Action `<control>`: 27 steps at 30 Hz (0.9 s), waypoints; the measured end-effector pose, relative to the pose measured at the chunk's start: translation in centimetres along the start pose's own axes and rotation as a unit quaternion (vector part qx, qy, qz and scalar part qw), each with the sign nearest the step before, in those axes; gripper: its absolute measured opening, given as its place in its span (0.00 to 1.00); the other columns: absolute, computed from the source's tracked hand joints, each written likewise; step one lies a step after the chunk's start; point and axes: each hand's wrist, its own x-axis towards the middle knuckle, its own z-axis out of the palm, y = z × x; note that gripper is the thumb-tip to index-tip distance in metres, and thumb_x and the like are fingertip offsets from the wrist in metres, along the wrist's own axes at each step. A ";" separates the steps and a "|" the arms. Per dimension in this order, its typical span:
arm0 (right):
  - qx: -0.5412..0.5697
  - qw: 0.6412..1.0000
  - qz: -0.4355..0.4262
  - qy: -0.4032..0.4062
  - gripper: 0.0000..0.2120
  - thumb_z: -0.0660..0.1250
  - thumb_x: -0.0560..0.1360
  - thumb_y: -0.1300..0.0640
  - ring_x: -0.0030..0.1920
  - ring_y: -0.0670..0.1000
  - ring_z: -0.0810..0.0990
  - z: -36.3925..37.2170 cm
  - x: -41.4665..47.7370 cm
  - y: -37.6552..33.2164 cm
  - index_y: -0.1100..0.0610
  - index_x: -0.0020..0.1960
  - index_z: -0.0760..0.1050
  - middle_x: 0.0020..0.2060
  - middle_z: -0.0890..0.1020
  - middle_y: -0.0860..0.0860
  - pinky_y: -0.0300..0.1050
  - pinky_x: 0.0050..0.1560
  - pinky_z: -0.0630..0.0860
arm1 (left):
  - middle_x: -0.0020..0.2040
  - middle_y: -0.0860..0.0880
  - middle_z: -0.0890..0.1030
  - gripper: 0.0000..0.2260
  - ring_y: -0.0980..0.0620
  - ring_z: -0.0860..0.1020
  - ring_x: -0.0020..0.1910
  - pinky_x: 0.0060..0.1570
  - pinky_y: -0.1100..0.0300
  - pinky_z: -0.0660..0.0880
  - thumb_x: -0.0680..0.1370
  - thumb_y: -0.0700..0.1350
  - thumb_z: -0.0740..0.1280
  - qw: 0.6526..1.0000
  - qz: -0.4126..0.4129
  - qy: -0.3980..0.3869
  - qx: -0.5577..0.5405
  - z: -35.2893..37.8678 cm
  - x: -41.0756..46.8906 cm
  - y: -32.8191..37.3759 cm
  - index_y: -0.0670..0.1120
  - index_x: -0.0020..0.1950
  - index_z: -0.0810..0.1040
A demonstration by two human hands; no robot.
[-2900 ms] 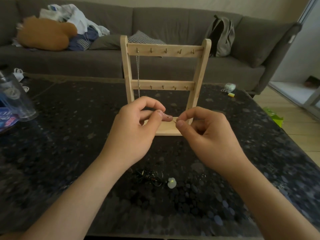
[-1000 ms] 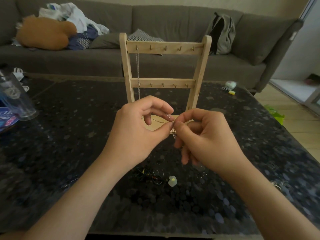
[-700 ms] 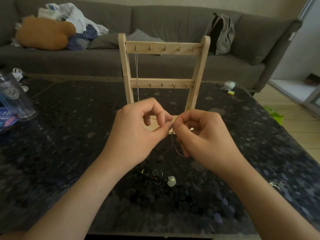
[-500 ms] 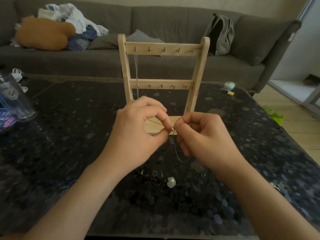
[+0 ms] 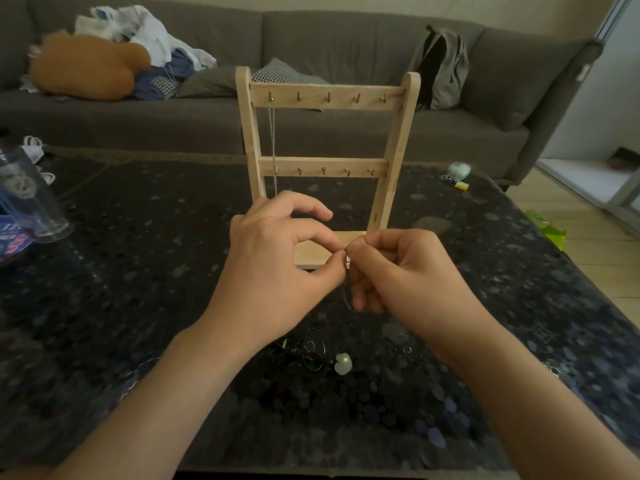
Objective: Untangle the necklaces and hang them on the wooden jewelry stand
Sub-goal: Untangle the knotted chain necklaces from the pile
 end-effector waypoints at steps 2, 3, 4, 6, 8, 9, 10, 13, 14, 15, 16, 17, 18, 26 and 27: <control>0.013 1.000 0.004 -0.001 0.13 0.65 0.86 0.57 0.27 0.49 0.78 0.0 0.0 0.1 0.59 0.46 0.83 0.29 0.83 0.57 0.39 0.31 0.75 | 0.59 0.58 0.82 0.05 0.57 0.77 0.58 0.64 0.42 0.74 0.74 0.52 0.75 1.000 0.015 0.003 0.010 0.0 -0.1 -0.1 0.55 0.48 0.89; 0.019 1.000 0.007 -0.003 0.13 0.65 0.86 0.56 0.28 0.50 0.77 0.0 0.1 0.1 0.59 0.46 0.83 0.29 0.83 0.56 0.40 0.32 0.75 | 0.59 0.58 0.81 0.05 0.57 0.77 0.59 0.65 0.45 0.72 0.75 0.52 0.75 1.000 0.024 0.005 0.014 0.1 -0.1 -0.1 0.54 0.48 0.88; 0.026 1.000 0.010 -0.007 0.14 0.64 0.86 0.56 0.29 0.50 0.77 0.0 0.1 0.2 0.60 0.47 0.83 0.30 0.82 0.55 0.41 0.32 0.75 | 0.59 0.57 0.81 0.05 0.57 0.77 0.60 0.65 0.48 0.70 0.76 0.51 0.75 0.999 0.033 0.007 0.018 0.1 -0.1 -0.1 0.53 0.49 0.88; 0.051 0.998 0.019 -0.022 0.14 0.63 0.86 0.56 0.32 0.49 0.77 -0.1 0.3 0.4 0.63 0.51 0.83 0.33 0.80 0.53 0.41 0.34 0.76 | 0.60 0.57 0.80 0.04 0.56 0.77 0.62 0.64 0.51 0.69 0.77 0.49 0.74 0.999 0.047 0.008 0.023 0.2 -0.2 -0.1 0.52 0.50 0.86; 0.071 0.996 0.020 -0.040 0.14 0.62 0.87 0.55 0.34 0.50 0.77 0.0 0.3 0.4 0.61 0.54 0.83 0.35 0.77 0.52 0.42 0.37 0.76 | 0.60 0.56 0.79 0.03 0.56 0.77 0.63 0.64 0.52 0.69 0.78 0.48 0.73 0.998 0.056 0.006 0.023 0.3 -0.3 -0.1 0.51 0.51 0.84; 0.078 0.996 0.016 -0.049 0.14 0.61 0.87 0.55 0.34 0.50 0.76 0.0 0.3 0.5 0.60 0.54 0.83 0.36 0.76 0.52 0.44 0.38 0.76 | 0.60 0.56 0.78 0.03 0.56 0.77 0.63 0.64 0.52 0.69 0.79 0.48 0.72 0.998 0.060 0.005 0.022 0.4 -0.3 -0.1 0.51 0.52 0.83; 0.086 0.995 0.012 -0.057 0.14 0.60 0.88 0.54 0.35 0.51 0.76 0.0 0.3 0.6 0.59 0.55 0.83 0.36 0.75 0.52 0.46 0.40 0.75 | 0.60 0.56 0.78 0.03 0.56 0.77 0.63 0.63 0.54 0.69 0.80 0.47 0.72 0.998 0.065 0.003 0.022 0.4 -0.3 -0.1 0.51 0.52 0.83; 0.109 0.991 0.000 -0.073 0.15 0.60 0.88 0.53 0.37 0.52 0.76 -0.1 0.3 0.6 0.62 0.55 0.81 0.39 0.75 0.53 0.49 0.44 0.76 | 0.59 0.56 0.77 0.02 0.57 0.76 0.61 0.62 0.58 0.67 0.82 0.46 0.69 0.997 0.074 0.003 0.024 0.5 -0.4 -0.2 0.50 0.54 0.81; 0.110 0.991 -0.003 -0.075 0.15 0.61 0.88 0.53 0.38 0.52 0.77 -0.1 0.3 0.6 0.64 0.56 0.81 0.39 0.76 0.53 0.47 0.44 0.77 | 0.59 0.56 0.76 0.03 0.57 0.76 0.61 0.62 0.60 0.66 0.82 0.46 0.68 0.997 0.075 0.004 0.026 0.4 -0.4 -0.2 0.50 0.54 0.81; 0.111 0.991 -0.007 -0.076 0.16 0.61 0.88 0.54 0.38 0.51 0.78 -0.1 0.3 0.6 0.65 0.57 0.81 0.39 0.77 0.53 0.46 0.44 0.78 | 0.59 0.56 0.76 0.03 0.57 0.76 0.61 0.62 0.61 0.65 0.83 0.47 0.67 0.997 0.077 0.004 0.029 0.4 -0.3 -0.3 0.51 0.54 0.80; 0.113 0.991 -0.011 -0.078 0.15 0.61 0.88 0.54 0.38 0.51 0.79 -0.1 0.2 0.6 0.65 0.56 0.81 0.39 0.77 0.53 0.45 0.44 0.78 | 0.58 0.55 0.76 0.04 0.56 0.76 0.61 0.62 0.62 0.65 0.83 0.47 0.66 0.996 0.080 0.003 0.035 0.4 -0.4 -0.4 0.51 0.54 0.80; 0.115 0.990 -0.013 -0.079 0.15 0.61 0.88 0.54 0.38 0.51 0.79 -0.2 0.1 0.5 0.64 0.56 0.81 0.39 0.78 0.53 0.44 0.44 0.79 | 0.59 0.55 0.76 0.04 0.56 0.76 0.62 0.62 0.62 0.64 0.83 0.48 0.66 0.996 0.085 0.002 0.040 0.4 -0.4 -0.4 0.51 0.54 0.80; 0.116 0.990 -0.015 -0.080 0.14 0.62 0.88 0.54 0.39 0.51 0.80 -0.2 0.1 0.5 0.63 0.55 0.82 0.39 0.79 0.53 0.45 0.45 0.79 | 0.59 0.55 0.76 0.04 0.56 0.76 0.62 0.62 0.62 0.64 0.83 0.48 0.66 0.995 0.090 -0.001 0.045 0.3 -0.4 -0.4 0.51 0.54 0.80; 0.054 0.997 -0.024 -0.059 0.14 0.61 0.88 0.54 0.38 0.55 0.80 -0.3 0.1 0.6 0.58 0.50 0.82 0.34 0.82 0.53 0.52 0.45 0.78 | 0.61 0.53 0.77 0.04 0.55 0.77 0.60 0.61 0.55 0.67 0.81 0.47 0.72 0.993 0.109 0.013 0.052 0.3 -0.4 -0.5 0.50 0.54 0.84; 0.040 0.997 -0.029 -0.055 0.14 0.61 0.88 0.53 0.37 0.56 0.80 -0.3 0.2 0.6 0.57 0.50 0.81 0.34 0.82 0.52 0.52 0.44 0.78 | 0.61 0.53 0.78 0.05 0.55 0.77 0.59 0.61 0.54 0.67 0.81 0.47 0.72 0.992 0.111 0.014 0.056 0.4 -0.3 -0.5 0.49 0.55 0.85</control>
